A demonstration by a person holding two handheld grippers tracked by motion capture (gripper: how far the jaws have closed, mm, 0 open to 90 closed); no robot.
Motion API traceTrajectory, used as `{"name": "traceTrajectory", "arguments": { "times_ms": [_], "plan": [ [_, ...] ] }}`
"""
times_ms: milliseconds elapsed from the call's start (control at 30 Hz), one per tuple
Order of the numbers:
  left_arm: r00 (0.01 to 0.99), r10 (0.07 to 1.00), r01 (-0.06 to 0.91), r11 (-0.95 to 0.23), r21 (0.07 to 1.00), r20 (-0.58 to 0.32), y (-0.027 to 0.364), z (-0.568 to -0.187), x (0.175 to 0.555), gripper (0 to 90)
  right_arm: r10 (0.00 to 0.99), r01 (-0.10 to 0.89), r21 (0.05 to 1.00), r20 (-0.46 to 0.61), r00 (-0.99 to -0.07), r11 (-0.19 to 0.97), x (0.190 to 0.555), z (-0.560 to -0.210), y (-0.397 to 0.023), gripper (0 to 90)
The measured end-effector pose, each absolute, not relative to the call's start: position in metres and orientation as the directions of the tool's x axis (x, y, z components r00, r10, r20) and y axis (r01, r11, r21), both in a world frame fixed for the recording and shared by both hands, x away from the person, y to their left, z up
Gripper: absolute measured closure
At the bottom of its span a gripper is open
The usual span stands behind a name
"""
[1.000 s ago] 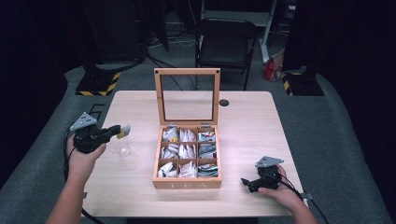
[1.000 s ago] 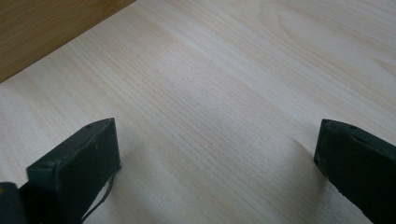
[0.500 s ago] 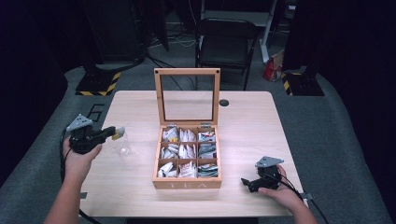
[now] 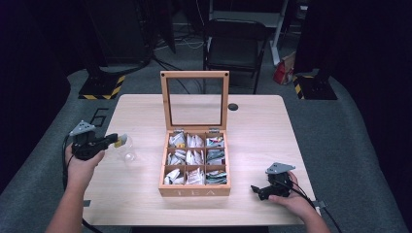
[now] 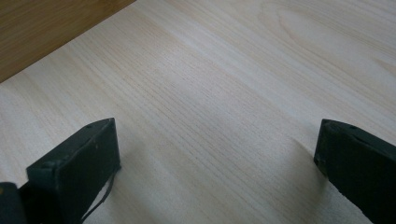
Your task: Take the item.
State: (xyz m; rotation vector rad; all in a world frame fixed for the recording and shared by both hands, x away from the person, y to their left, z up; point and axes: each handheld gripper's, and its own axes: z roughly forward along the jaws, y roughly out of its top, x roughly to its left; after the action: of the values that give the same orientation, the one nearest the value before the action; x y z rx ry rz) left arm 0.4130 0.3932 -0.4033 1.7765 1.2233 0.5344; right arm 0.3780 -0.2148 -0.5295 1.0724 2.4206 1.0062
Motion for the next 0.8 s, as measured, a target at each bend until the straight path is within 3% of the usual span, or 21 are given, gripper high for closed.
{"name": "traceTrajectory", "arguments": {
  "times_ms": [800],
  "plan": [
    [0.403, 0.906, 0.564, -0.134, 0.815, -0.130, 0.391, -0.418, 0.426, 88.7, 0.742, 0.525, 0.709, 0.003, -0.670, 0.471, 0.378, -0.530, -0.215, 0.0]
  ]
}}
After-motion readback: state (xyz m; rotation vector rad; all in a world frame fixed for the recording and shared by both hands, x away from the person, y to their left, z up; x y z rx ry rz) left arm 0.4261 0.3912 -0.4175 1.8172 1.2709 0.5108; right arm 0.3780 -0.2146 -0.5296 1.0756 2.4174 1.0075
